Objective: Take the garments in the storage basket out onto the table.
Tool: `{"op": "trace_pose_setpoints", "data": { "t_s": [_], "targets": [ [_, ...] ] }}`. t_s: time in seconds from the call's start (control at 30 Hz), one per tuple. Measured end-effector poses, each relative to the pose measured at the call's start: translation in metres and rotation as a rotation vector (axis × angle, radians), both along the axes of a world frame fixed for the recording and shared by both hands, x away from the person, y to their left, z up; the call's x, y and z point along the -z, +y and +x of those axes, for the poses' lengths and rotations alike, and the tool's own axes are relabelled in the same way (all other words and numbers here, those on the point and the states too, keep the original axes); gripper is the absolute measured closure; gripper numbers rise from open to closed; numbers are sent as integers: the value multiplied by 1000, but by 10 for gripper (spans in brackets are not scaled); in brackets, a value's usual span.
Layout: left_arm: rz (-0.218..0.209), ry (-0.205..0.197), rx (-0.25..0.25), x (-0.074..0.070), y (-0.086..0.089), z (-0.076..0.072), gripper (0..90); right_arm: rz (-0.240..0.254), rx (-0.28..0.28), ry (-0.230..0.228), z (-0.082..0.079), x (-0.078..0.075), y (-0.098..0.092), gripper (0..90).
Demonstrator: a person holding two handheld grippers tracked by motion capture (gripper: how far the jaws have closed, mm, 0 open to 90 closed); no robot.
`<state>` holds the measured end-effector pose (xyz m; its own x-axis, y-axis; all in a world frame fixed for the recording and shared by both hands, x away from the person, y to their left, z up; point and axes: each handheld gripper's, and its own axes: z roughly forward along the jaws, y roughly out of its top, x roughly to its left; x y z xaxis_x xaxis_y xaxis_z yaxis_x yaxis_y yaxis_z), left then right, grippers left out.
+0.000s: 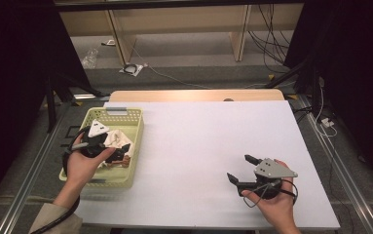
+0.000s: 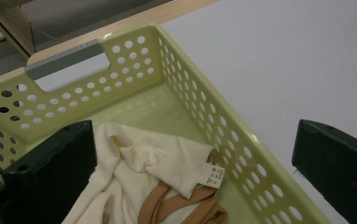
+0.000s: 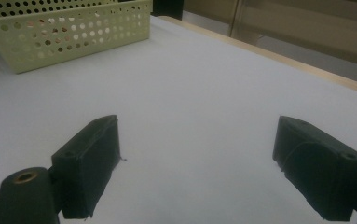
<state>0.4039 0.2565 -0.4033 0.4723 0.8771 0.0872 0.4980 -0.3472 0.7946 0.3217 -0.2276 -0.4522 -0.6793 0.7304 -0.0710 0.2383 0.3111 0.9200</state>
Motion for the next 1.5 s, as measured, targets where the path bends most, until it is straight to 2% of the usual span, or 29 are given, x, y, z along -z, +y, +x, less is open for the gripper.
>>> {"op": "trace_pose_setpoints", "data": {
  "t_s": [0.4,0.5,0.7,0.9,1.0,1.2,1.5],
  "targets": [
    [24,26,-28,3,4,16,0,-1,1,1,0,0,0,160],
    [41,34,-30,4,5,21,0,-2,2,2,0,0,0,160],
    [58,49,-57,8,7,31,0,0,0,3,0,0,0,160],
    [57,63,-87,10,12,41,0,2,-1,3,1,1,0,160],
    [65,85,-99,13,13,48,0,-6,2,8,0,0,0,160],
    [61,105,-116,17,15,58,0,5,1,3,1,1,0,160],
    [80,162,-139,31,14,72,0,-1,1,7,1,1,-1,160]
  ]
}}
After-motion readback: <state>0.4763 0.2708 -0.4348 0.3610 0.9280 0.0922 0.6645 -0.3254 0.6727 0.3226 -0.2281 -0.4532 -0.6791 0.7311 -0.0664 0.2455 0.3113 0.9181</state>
